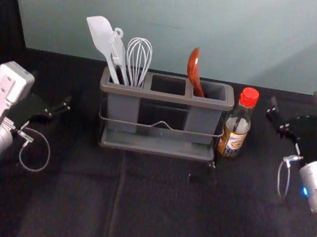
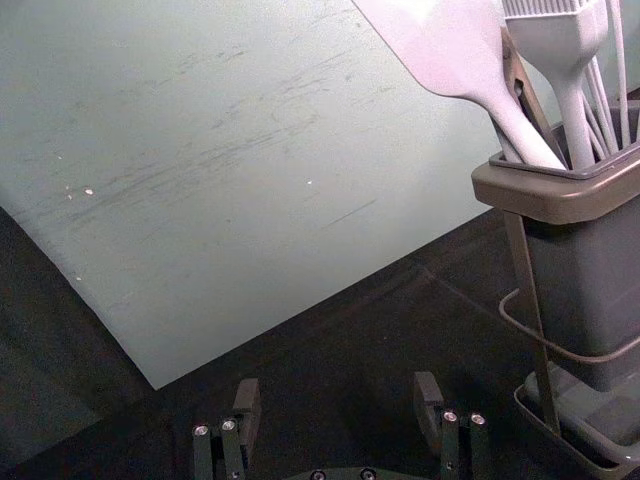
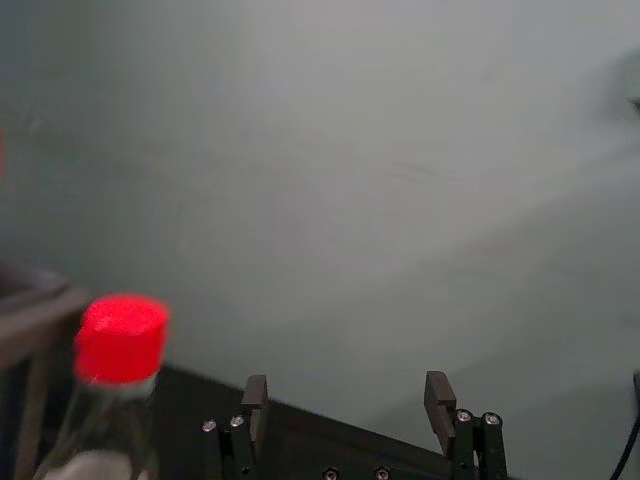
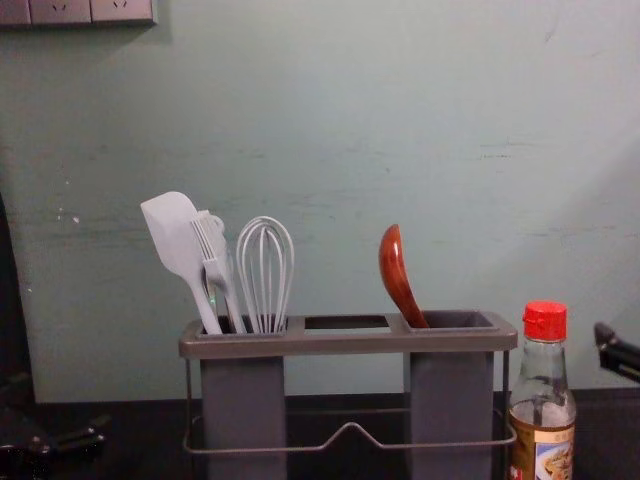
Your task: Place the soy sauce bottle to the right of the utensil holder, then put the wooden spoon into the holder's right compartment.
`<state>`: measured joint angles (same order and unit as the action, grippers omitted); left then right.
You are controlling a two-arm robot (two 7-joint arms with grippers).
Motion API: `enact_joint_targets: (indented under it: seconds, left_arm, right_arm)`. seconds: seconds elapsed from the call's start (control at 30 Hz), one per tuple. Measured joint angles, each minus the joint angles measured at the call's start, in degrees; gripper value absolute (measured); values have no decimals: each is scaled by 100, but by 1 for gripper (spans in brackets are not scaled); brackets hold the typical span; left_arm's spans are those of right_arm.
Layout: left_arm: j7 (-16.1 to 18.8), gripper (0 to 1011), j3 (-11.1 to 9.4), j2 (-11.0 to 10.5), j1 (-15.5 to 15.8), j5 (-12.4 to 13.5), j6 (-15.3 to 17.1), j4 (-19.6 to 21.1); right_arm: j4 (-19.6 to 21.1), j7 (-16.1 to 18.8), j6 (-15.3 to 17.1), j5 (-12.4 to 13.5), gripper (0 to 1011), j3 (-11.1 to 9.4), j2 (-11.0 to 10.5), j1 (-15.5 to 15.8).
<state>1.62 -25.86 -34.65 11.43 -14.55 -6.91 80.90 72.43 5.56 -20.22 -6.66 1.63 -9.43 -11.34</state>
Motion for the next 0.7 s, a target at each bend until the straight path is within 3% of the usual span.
enact_joint_targets:
  seconds: [0.03, 0.13, 0.23, 0.47, 0.7]
  left_arm:
    - [0, 1005, 0, 0, 0, 0, 0, 0]
    - [0, 1005, 0, 0, 0, 0, 0, 0]
    - [0, 1005, 0, 0, 0, 0, 0, 0]
    - [0, 1005, 0, 0, 0, 0, 0, 0]
    - [0, 1005, 0, 0, 0, 0, 0, 0]
  right_arm:
    - [7, -11, 40, -234, 1002, 91, -103, -13]
    - [69, -6, 175, -590, 1002, 246, -296, -40]
    - [135, 11, 318, -794, 1002, 349, -439, -66]
    - [217, 29, 520, -895, 1002, 394, -568, -61]
    - [159, 24, 596, -610, 1003, 283, -502, -18]
